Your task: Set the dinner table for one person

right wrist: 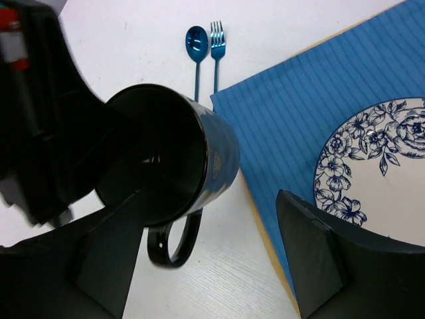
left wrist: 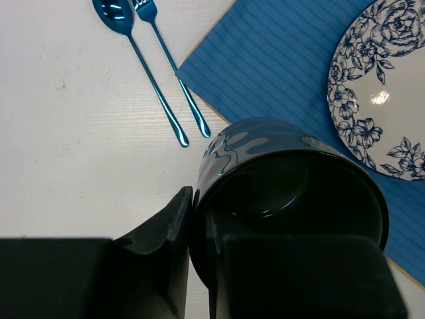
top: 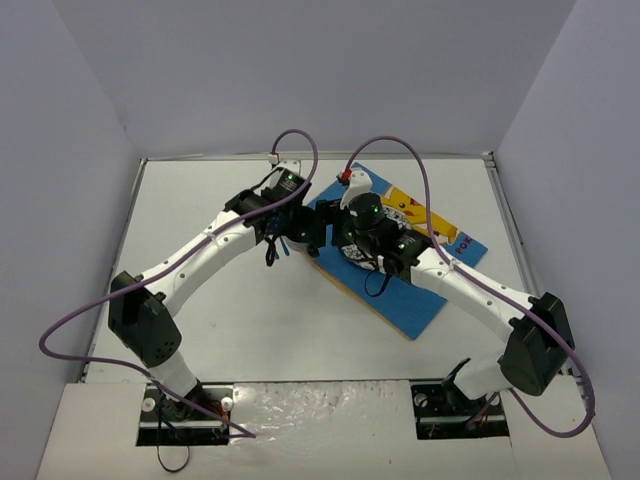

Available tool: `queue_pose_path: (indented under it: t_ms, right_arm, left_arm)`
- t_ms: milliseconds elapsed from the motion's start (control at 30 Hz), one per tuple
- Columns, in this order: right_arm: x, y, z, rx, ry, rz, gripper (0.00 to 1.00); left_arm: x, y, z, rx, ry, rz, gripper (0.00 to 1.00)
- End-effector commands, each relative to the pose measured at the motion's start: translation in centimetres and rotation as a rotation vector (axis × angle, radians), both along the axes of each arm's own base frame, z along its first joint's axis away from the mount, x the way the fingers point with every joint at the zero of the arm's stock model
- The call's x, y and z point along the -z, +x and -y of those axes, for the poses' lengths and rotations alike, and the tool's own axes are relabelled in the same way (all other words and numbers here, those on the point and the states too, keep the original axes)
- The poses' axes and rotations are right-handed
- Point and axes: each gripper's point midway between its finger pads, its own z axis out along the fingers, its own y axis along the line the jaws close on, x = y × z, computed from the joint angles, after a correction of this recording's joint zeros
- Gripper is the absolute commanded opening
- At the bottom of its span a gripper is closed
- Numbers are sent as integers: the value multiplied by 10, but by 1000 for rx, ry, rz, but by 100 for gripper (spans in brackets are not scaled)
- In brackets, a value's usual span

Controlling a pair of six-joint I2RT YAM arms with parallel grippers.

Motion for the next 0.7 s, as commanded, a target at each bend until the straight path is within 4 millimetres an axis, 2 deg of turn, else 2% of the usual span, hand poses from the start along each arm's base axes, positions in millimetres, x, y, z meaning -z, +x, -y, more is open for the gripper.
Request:
queue_pose_path:
  t_ms: [0, 200, 333, 467, 533, 600, 667]
  right_arm:
    - [-25, 21, -8, 80, 78, 53, 70]
    - [-15, 27, -11, 97, 62, 36, 55]
    - [-11, 29, -10, 104, 52, 30, 37]
    - [-9, 29, -6, 119, 39, 25, 10]
    - [-8, 30, -3, 130, 36, 21, 1]
    - [-7, 31, 1, 141, 34, 15, 0]
    - [-4, 33, 8, 158, 25, 3, 0]
  left_arm:
    - [-54, 5, 14, -31, -137, 179, 0]
    - [-54, 2, 17, -30, -127, 197, 0]
    - [-53, 3, 16, -33, -120, 200, 0]
    - [-49, 3, 18, -25, -115, 195, 0]
    - [-47, 3, 19, -22, -111, 191, 0]
    - [-44, 3, 19, -18, -111, 186, 7]
    - [-44, 0, 22, -5, -129, 182, 25]
